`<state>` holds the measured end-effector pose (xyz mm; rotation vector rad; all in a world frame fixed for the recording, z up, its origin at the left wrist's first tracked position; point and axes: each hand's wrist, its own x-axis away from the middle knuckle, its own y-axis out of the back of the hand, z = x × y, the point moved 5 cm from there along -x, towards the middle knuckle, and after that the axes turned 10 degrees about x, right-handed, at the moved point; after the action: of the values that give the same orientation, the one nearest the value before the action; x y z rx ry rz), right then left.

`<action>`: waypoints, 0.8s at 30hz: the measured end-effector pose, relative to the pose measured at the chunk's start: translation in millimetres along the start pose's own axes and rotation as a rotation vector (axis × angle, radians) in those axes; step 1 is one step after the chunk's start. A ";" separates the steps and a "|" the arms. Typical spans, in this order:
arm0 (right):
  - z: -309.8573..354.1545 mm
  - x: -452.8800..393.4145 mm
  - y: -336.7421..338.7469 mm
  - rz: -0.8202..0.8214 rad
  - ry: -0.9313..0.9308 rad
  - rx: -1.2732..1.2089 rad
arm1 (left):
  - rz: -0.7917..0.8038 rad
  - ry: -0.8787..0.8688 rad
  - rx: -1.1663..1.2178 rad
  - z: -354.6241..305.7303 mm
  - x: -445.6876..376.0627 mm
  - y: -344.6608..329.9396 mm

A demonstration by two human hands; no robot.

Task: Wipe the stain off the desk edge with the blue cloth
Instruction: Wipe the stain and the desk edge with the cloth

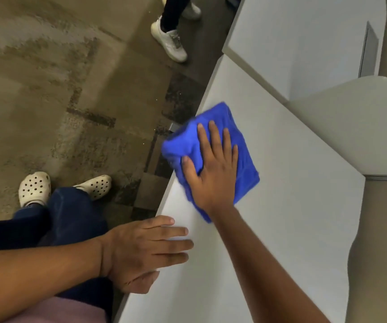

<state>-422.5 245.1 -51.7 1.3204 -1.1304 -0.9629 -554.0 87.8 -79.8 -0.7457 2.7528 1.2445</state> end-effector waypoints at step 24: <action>9.7 -30.0 11.6 -0.020 -0.171 0.001 | 0.111 -0.169 -0.099 37.5 -25.4 38.8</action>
<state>-439.4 272.8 -42.9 1.2704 -1.2488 -1.1067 -554.7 147.0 -72.7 -0.4742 2.6439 1.4027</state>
